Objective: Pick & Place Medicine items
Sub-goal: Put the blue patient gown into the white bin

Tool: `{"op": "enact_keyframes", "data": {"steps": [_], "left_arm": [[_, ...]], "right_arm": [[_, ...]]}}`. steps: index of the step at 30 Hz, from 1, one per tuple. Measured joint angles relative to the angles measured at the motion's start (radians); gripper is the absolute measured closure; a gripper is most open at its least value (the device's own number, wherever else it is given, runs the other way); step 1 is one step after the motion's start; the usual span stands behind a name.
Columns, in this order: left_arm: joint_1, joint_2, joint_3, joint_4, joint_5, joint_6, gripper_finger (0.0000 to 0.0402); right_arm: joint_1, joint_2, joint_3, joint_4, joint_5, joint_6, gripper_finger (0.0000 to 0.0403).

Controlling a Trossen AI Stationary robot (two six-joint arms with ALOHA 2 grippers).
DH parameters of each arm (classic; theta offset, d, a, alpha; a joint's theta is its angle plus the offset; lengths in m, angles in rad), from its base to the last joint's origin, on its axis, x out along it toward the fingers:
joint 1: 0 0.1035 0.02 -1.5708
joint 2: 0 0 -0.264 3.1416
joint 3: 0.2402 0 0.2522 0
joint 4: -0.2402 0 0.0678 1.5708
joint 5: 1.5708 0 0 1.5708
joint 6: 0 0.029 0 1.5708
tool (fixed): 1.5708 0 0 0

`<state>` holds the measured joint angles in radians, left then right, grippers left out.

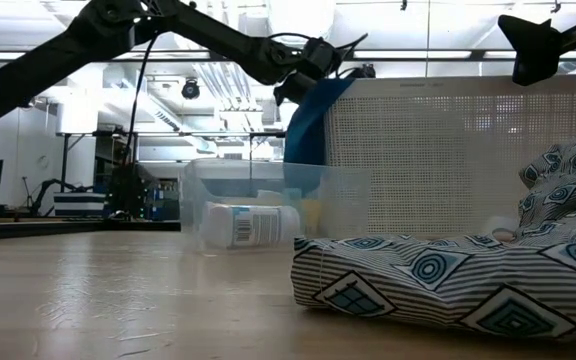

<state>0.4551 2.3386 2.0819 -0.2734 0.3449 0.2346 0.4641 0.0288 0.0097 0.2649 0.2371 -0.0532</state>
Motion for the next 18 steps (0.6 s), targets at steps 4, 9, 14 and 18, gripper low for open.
{"op": "enact_keyframes", "data": {"steps": [4,9,14,18], "left_arm": [[0.000,0.000,0.000,0.021,0.007,0.001,0.0151],[0.000,0.000,0.000,0.071,0.008,-0.019,0.0100],[-0.002,-0.029,0.000,0.092,0.018,-0.023,0.0083],[-0.002,-0.078,0.000,0.097,0.037,-0.023,0.0085]], "right_arm": [[0.000,0.000,0.000,0.000,0.000,0.000,0.0023],[0.000,0.000,0.000,0.000,0.000,0.000,0.0023],[0.000,0.000,0.000,0.000,0.000,0.000,0.0023],[0.000,0.000,0.000,0.000,0.000,0.000,0.0023]]}}
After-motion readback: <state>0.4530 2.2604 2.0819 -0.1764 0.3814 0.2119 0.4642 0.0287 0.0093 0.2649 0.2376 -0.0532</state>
